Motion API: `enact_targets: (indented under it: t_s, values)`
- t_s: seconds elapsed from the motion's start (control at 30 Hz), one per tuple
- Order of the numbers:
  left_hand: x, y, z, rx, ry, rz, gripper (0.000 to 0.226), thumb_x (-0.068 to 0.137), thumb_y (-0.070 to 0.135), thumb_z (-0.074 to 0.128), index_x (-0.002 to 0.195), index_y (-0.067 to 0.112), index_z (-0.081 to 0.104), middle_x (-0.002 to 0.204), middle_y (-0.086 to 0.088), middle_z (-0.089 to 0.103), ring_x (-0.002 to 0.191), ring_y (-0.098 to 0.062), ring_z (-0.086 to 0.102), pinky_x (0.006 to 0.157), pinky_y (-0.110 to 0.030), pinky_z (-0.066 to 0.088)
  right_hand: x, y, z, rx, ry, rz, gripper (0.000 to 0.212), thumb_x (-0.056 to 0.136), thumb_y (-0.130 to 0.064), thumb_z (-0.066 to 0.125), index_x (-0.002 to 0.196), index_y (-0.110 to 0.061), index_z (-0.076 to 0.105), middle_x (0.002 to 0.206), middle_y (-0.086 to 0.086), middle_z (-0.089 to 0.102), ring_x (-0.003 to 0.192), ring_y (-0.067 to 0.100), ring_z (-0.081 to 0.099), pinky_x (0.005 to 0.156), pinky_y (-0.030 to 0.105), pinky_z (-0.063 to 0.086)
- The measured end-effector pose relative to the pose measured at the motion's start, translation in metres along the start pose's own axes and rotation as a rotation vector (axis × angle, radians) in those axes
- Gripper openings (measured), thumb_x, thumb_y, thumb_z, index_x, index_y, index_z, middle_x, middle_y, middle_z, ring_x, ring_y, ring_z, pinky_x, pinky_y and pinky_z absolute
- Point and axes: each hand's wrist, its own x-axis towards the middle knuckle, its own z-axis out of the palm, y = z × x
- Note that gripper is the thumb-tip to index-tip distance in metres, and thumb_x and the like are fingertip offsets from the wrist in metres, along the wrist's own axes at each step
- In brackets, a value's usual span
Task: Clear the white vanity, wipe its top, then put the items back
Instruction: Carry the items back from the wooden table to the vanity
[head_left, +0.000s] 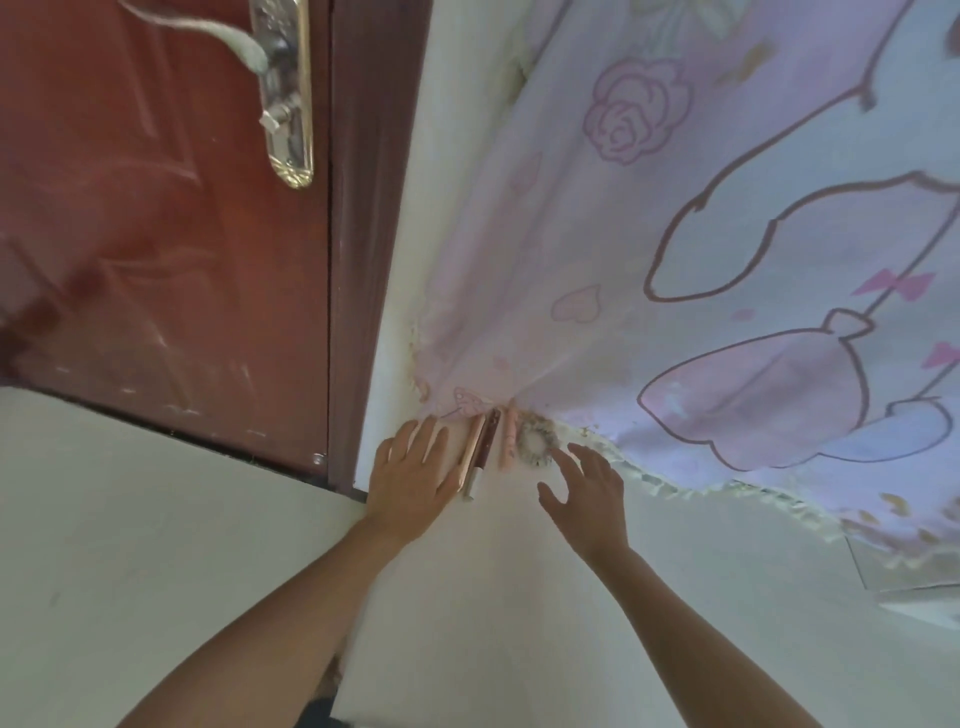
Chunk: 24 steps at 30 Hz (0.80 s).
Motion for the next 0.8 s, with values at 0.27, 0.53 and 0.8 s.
enact_targets:
  t_s: [0.27, 0.53, 0.8]
  values:
    - [-0.072, 0.028, -0.052, 0.233, -0.029, -0.252, 0.076, 0.094, 0.049, 0.002, 0.111, 0.007, 0.064, 0.115, -0.014, 0.064, 0.102, -0.033, 0.063, 0.074, -0.041, 0.053, -0.024, 0.018, -0.031, -0.113, -0.063, -0.293, 0.051, 0.074, -0.052, 0.035, 0.100, -0.024, 0.070, 0.103, 0.004, 0.070, 0.098, 0.031, 0.066, 0.073, 0.049, 0.053]
    - [-0.168, 0.078, -0.138, 0.351, 0.208, -0.424, 0.062, 0.081, 0.047, 0.035, 0.121, 0.005, 0.057, 0.124, -0.015, 0.059, 0.113, -0.036, 0.055, 0.086, -0.051, 0.047, -0.061, -0.006, -0.098, -0.030, 0.165, -0.591, 0.049, 0.072, -0.048, 0.036, 0.093, -0.020, 0.071, 0.096, 0.005, 0.070, 0.092, 0.028, 0.068, 0.072, 0.049, 0.053]
    - [-0.276, 0.077, -0.233, 0.357, 0.460, -0.660, 0.085, 0.078, 0.062, 0.007, 0.141, 0.011, 0.032, 0.148, -0.011, 0.030, 0.137, -0.034, 0.022, 0.108, -0.050, 0.024, -0.114, -0.106, -0.172, 0.260, 0.241, -0.905, 0.053, 0.076, -0.041, 0.046, 0.117, -0.011, 0.061, 0.121, 0.012, 0.060, 0.116, 0.038, 0.052, 0.095, 0.053, 0.037]
